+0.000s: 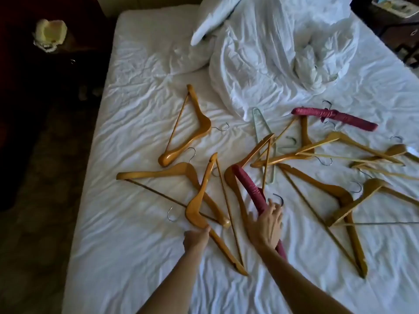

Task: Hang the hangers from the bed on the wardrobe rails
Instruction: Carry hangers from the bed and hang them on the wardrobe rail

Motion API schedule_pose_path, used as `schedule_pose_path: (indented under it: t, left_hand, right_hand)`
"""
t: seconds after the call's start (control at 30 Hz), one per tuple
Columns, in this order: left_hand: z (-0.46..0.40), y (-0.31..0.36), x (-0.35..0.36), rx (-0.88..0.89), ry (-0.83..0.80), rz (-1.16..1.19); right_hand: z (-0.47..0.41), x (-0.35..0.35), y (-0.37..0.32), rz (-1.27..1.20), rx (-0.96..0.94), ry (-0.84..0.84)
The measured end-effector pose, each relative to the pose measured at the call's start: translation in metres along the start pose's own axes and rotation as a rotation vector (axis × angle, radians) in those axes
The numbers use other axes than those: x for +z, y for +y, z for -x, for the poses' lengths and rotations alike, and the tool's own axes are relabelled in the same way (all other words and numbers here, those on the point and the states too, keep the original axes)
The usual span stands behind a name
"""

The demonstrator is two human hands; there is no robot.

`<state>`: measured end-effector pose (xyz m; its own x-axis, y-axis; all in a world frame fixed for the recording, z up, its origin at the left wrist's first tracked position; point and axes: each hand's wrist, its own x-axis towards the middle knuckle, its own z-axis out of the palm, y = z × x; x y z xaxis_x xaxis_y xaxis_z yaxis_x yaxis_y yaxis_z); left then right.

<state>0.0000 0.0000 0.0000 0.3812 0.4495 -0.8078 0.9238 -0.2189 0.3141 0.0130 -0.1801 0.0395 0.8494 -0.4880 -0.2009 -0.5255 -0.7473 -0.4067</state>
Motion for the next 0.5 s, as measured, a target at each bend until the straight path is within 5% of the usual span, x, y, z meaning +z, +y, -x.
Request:
schedule_pose_path:
  t: [0.17,0.5]
  left_hand:
    - [-0.023,0.006,0.027,0.009,-0.071,0.26]
    - [0.047,-0.002,-0.012,0.23,0.013,0.448]
  right_hand:
    - [-0.036,0.026,0.049,0.024,0.304,-0.141]
    - [0.026,-0.031,0.042,-0.342,0.247,-0.211]
